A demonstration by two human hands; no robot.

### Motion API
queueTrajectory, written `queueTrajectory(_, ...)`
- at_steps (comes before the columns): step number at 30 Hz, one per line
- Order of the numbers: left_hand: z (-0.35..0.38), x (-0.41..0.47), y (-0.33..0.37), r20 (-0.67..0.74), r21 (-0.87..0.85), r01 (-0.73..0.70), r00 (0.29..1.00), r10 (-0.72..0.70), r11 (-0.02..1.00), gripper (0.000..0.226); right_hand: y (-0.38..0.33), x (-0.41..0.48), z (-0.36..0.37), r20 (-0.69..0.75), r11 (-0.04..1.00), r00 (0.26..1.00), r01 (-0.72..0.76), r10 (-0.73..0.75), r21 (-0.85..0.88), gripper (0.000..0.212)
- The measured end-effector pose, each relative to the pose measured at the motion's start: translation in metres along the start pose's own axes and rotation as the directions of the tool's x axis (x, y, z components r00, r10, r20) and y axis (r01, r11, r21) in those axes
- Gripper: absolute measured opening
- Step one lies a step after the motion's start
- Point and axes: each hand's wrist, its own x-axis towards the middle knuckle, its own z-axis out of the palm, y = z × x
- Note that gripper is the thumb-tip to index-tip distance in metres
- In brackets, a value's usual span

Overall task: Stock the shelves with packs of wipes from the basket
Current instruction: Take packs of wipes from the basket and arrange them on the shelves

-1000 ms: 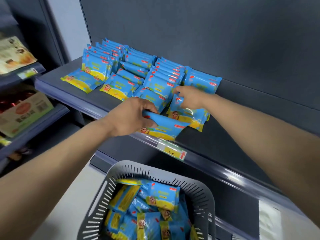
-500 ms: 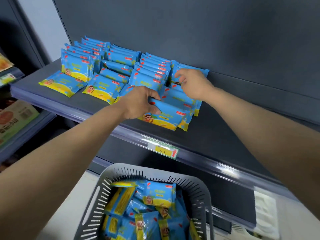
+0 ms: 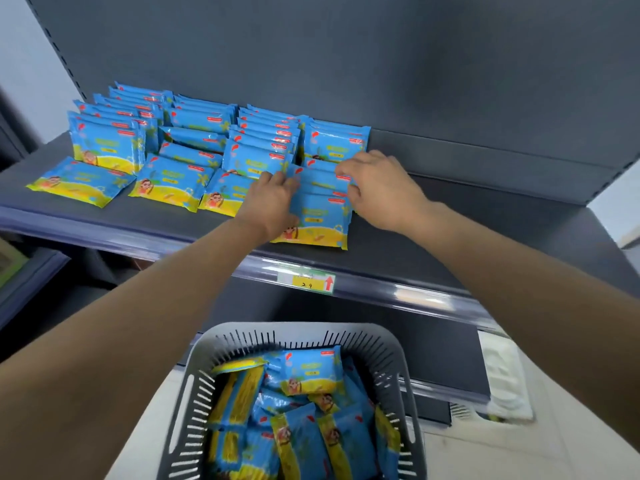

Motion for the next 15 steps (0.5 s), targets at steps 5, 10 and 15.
queueTrajectory(5, -0.019, -0.041, 0.004, -0.144, -0.094, -0.115, 0.984, 0.101, 0.989, 0.053, -0.024, -0.029, -0.008, -0.063, 1.000, 0.998, 0.012, -0.014, -0.023, 0.034)
queueTrajectory(10, -0.025, -0.104, 0.011, -0.267, -0.194, -0.252, 0.944, 0.197, 0.948, 0.042, -0.059, -0.069, 0.008, -0.052, 0.999, 0.998, 0.040, -0.039, 0.021, 0.030)
queueTrajectory(15, 0.023, -0.168, 0.005, -0.082, -0.246, -0.258, 0.966, 0.245, 0.934, 0.039, -0.087, -0.114, 0.066, 0.159, 0.998, 0.987, 0.029, -0.037, 0.056, 0.031)
